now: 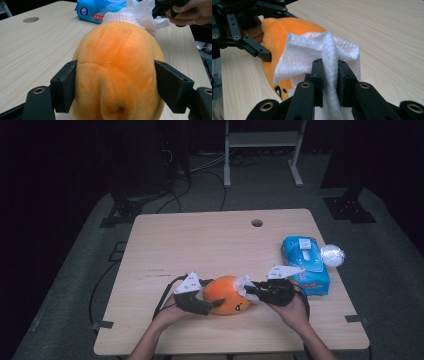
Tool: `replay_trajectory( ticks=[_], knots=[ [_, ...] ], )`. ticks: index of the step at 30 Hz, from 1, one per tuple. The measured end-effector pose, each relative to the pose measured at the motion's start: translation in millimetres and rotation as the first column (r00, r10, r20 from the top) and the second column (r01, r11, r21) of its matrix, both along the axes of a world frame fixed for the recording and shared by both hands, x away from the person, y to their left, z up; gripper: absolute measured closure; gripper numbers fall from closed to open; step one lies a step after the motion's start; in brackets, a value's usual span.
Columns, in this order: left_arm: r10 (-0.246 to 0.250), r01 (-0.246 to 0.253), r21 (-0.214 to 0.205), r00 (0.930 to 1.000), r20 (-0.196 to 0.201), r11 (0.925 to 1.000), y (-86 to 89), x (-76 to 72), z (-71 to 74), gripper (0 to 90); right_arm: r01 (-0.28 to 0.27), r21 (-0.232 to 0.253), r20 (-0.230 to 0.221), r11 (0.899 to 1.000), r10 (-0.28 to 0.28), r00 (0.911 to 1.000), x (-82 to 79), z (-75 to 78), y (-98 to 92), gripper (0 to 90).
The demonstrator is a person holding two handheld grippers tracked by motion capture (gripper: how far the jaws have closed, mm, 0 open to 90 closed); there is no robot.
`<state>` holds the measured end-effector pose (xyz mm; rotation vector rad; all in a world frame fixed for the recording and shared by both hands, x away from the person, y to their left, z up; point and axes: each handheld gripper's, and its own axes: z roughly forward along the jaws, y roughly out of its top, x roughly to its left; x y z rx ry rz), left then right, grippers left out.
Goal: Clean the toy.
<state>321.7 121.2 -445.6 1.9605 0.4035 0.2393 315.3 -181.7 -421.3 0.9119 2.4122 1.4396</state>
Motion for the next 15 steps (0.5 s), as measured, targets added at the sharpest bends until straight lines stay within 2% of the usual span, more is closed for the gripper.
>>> replay_trajectory(
  ticks=[3,7,9,13,15],
  knots=[
    [0.003,-0.003,-0.007,1.0,-0.009,1.0,3.2,0.4,-1.3,24.3,0.005,-0.024,0.006,1.0,-0.005,1.0,0.7,0.9,0.1,76.8],
    [0.01,-0.01,-0.017,0.9998,-0.02,0.9998,6.1,0.8,-3.0,23.5,0.016,-0.035,-0.015,0.999,-0.017,0.9998,2.7,-2.3,-4.5,76.8],
    [0.014,-0.015,-0.028,0.9996,-0.026,0.9995,7.1,1.5,-4.5,22.9,0.028,-0.024,-0.018,0.999,-0.028,0.9994,2.9,-1.4,-6.2,76.8],
    [0.025,-0.026,-0.044,0.9993,-0.028,0.9987,5.0,1.6,-6.9,21.9,0.002,0.017,0.026,1.0,-0.002,0.9997,-3.9,8.1,2.0,76.7],
    [0.025,-0.026,-0.043,0.9993,-0.027,0.9987,5.3,1.5,-6.9,21.8,-0.02,-0.008,0.052,1.0,0.02,0.9984,-7.7,10.0,9.7,76.7]
  ],
)
